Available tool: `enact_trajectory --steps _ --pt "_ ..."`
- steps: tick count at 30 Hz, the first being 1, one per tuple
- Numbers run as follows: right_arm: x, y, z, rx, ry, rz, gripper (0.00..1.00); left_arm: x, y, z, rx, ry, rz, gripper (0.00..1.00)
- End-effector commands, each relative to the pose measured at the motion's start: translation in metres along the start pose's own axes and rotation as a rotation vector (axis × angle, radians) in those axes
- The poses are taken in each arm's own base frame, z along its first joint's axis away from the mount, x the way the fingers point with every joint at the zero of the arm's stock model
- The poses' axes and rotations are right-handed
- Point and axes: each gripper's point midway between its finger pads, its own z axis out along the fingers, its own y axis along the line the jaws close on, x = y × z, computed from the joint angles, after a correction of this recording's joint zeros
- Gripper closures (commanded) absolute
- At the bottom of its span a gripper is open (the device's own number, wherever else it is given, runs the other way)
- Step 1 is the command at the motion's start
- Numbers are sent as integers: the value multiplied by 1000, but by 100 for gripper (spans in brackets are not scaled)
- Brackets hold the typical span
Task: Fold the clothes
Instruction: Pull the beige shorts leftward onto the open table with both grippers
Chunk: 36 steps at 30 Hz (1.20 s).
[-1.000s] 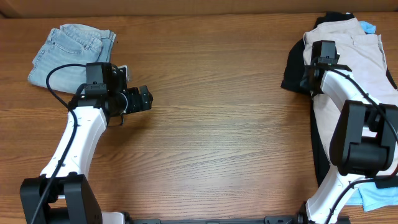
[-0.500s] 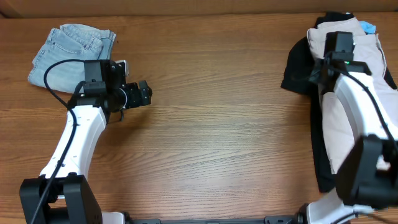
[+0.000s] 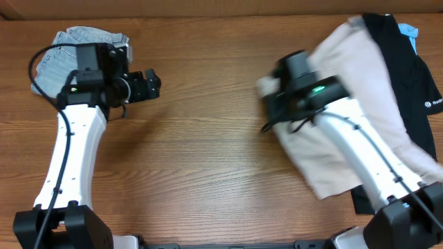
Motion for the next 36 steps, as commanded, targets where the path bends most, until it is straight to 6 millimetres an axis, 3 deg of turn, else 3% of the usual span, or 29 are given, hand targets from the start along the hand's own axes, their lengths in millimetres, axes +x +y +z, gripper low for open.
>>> enact_trajectory --steps 1,5,7,10,12,15,18,21,22,25,30,33,36 --pt "30 97 -16 -230 49 -139 93 -24 18 -18 -36 -58 -11 5" --pt "82 170 -22 -315 116 -286 80 -36 39 -33 -68 -90 -55 4" --pt "108 195 -27 -343 142 -368 66 -38 46 -37 -80 -98 -70 3" --pt "136 213 -32 -347 180 -410 58 -38 48 -40 -73 -93 -53 3" --pt "139 205 -33 -295 190 -359 56 -36 43 -38 -51 -84 -20 4" --pt "119 174 -36 -187 136 -241 53 -35 24 -35 8 -77 59 4" --pt "79 131 -51 -101 15 -101 52 -34 -1 -30 60 -74 150 5" --pt "35 76 -77 -55 -128 71 37 -27 -37 -21 113 -64 281 5" --pt "26 63 -83 -48 -158 112 34 -25 -46 -19 126 -60 314 5" --pt "-4 -1 -108 -1 -278 299 24 -13 -90 -6 194 -49 477 5" --pt "-17 -89 -126 63 -345 514 16 31 -172 27 330 7 748 4" --pt "-15 -119 -130 73 -349 568 15 63 -207 59 357 52 868 4" --pt "-12 -142 -135 102 -361 618 15 90 -227 92 322 84 942 3"
